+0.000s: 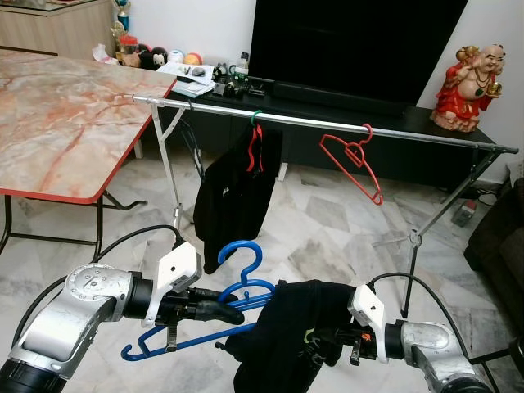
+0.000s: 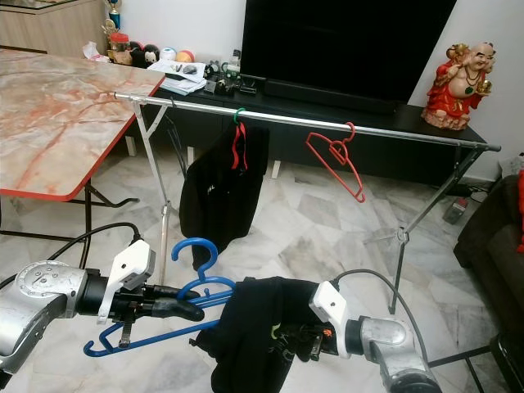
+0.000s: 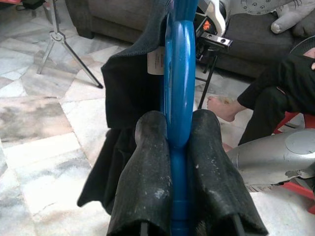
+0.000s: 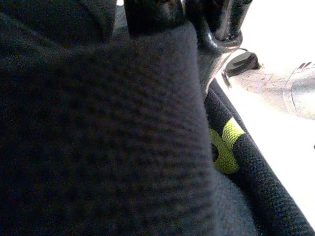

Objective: Hang hanger

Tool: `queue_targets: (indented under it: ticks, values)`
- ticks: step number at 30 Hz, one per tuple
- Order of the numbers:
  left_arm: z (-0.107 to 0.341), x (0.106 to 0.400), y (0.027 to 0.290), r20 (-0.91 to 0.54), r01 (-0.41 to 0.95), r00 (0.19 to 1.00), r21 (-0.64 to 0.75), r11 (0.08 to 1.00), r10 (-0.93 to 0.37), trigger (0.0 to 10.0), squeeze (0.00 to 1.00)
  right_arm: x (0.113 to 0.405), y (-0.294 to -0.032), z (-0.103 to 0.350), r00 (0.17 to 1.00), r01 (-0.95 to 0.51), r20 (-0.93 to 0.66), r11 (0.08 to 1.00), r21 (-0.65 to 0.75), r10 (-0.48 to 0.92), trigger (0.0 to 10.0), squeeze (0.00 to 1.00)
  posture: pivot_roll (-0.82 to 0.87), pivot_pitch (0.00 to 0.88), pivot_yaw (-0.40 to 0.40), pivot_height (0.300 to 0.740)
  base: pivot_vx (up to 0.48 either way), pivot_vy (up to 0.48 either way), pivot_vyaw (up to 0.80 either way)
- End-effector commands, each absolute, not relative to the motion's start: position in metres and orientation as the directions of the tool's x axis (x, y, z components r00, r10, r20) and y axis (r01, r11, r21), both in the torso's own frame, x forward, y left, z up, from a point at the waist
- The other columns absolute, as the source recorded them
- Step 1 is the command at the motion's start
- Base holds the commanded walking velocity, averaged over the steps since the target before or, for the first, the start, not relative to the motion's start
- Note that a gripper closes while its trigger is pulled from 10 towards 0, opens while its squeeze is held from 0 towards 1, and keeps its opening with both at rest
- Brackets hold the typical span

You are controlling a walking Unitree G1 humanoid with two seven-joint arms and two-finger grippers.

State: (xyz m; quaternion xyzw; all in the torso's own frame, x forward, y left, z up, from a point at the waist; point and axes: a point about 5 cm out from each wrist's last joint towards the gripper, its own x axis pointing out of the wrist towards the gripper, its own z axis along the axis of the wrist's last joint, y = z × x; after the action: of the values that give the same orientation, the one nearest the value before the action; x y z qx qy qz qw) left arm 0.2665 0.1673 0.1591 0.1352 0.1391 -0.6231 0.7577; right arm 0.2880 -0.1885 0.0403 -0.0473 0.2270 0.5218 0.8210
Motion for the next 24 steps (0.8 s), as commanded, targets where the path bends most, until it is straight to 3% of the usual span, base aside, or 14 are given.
queue_targets:
  ticks: [1,24]
  values:
    - [0.1753,0.2657,0.1543,-0.308,0.990,0.137,0.075,0.119,-0.942,0.0,0.00,0.2907,-0.1860,0.0426,0.353,-0.883,-0.417,0.446,0.149,0.838,0.0,0.00,0.12,0.010,-0.148,0.740,0.000,0.000,0.00]
    - [0.1676,0.2654,0.1543,-0.347,0.991,0.134,0.074,0.115,-0.928,0.0,0.00,0.2944,-0.1897,0.0459,0.377,-0.887,-0.460,0.456,0.069,0.804,0.0,0.00,0.12,0.000,-0.142,0.740,0.000,0.000,0.00]
